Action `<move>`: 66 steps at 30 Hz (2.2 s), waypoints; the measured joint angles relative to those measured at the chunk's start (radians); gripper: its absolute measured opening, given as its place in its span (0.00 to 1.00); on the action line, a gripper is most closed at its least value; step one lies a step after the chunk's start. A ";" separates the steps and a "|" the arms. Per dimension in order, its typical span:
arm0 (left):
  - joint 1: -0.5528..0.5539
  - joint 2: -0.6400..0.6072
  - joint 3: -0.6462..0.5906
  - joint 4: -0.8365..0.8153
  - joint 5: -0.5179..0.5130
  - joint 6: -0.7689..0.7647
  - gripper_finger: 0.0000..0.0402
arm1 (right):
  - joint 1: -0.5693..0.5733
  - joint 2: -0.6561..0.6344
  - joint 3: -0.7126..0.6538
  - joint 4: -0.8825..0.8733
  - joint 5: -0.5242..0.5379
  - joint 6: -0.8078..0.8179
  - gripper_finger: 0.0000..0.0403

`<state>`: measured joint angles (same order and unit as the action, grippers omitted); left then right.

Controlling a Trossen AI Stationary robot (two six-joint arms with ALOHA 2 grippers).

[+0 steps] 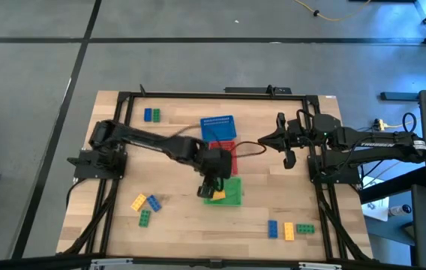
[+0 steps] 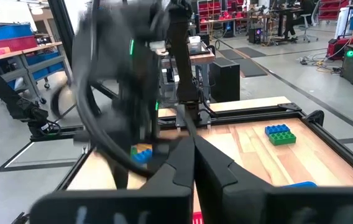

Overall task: Sort & place blocks by color
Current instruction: Put the right yellow game piece into the green basket

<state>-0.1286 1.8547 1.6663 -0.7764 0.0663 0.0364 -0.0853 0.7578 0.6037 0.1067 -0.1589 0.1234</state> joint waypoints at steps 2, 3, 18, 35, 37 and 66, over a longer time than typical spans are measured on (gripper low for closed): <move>0.022 -0.072 0.003 0.020 -0.009 0.003 0.46 | 0.000 0.000 0.000 0.000 0.000 0.000 0.01; 0.034 -0.113 0.000 0.048 -0.021 0.003 0.46 | 0.000 0.000 0.000 0.000 0.000 0.001 0.01; 0.154 -0.795 -0.672 0.842 -0.102 -0.089 0.46 | 0.000 0.000 0.000 0.015 0.000 0.002 0.01; 0.140 -0.962 -1.017 1.138 -0.127 -0.185 0.46 | 0.000 0.000 0.000 0.025 0.000 0.001 0.01; 0.140 -0.962 -1.017 1.137 -0.128 -0.184 0.46 | 0.000 0.000 0.000 0.025 0.000 0.001 0.01; 0.140 -0.961 -1.017 1.127 -0.142 -0.183 0.46 | 0.000 0.061 0.000 -0.030 -0.115 0.779 0.59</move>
<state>0.0109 0.8936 0.6495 0.3508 -0.0756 -0.1471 -0.0853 0.8188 0.6037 0.0769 -0.2737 0.9023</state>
